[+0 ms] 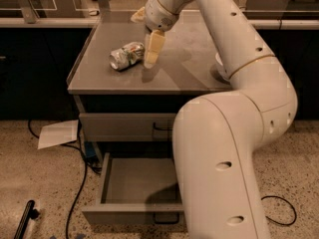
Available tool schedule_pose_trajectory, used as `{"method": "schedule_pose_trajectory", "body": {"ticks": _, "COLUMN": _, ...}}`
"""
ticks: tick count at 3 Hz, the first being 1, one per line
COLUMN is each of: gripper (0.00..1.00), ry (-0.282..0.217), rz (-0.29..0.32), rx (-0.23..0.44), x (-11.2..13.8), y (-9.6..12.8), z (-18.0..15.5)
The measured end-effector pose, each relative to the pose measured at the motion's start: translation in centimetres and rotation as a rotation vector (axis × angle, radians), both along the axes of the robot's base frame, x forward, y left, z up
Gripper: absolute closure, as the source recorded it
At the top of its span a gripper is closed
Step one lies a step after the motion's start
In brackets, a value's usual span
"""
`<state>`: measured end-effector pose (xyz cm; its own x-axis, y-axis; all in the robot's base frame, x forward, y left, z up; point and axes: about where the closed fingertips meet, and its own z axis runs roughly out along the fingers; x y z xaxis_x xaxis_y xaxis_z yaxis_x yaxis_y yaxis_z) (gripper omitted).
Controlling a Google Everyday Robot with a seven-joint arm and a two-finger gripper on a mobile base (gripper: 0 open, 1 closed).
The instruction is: Place 7up can into middle drawer
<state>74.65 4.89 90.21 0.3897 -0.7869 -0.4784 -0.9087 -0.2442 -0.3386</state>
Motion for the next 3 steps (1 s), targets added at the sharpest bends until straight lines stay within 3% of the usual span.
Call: {"method": "schedule_pose_trajectory", "body": {"ticks": 3, "gripper": 0.00, "ry": 0.006, "rz": 0.159, "rx": 0.053, "x": 0.7, "y": 4.8, "z": -2.3}}
